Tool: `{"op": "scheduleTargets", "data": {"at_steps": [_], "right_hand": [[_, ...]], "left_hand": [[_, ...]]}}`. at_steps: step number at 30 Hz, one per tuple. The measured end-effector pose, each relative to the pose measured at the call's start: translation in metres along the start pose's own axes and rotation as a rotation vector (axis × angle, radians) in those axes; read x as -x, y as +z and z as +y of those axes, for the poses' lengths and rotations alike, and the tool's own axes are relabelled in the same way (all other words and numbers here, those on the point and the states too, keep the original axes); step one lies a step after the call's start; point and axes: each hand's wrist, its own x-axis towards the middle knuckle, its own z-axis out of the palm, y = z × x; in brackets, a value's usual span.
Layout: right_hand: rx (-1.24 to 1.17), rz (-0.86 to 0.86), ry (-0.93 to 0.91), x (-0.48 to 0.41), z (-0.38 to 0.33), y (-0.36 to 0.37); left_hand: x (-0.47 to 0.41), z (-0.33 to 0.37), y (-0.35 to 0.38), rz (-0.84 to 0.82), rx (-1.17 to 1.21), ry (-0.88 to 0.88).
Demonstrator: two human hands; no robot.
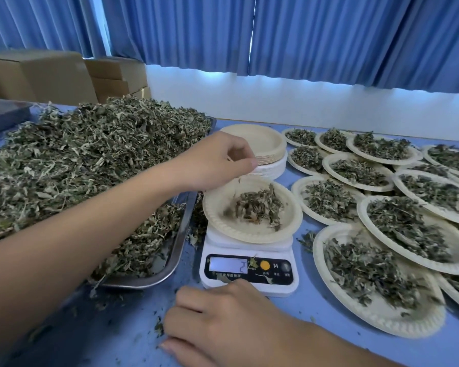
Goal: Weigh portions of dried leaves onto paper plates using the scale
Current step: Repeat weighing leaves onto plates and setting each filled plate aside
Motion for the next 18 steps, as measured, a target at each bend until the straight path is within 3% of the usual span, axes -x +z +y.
{"op": "scheduleTargets", "data": {"at_steps": [3,7,10,14,18], "right_hand": [[-0.017,0.009,0.004,-0.001,0.001,0.0],[-0.029,-0.019,0.004,-0.002,0.0,-0.001],[-0.061,-0.02,0.002,-0.003,0.0,-0.002],[-0.092,-0.027,0.002,-0.002,-0.001,-0.004],[-0.091,-0.018,-0.003,-0.001,0.0,-0.005]], "left_hand": [[0.011,-0.015,-0.026,-0.009,-0.196,-0.049],[0.033,-0.039,-0.059,-0.459,-0.487,-0.332],[0.044,-0.046,-0.055,-0.675,-0.578,-0.37],[0.04,-0.044,-0.048,-0.636,-0.625,-0.398],[0.034,-0.041,-0.051,-0.488,-0.63,-0.379]]}}
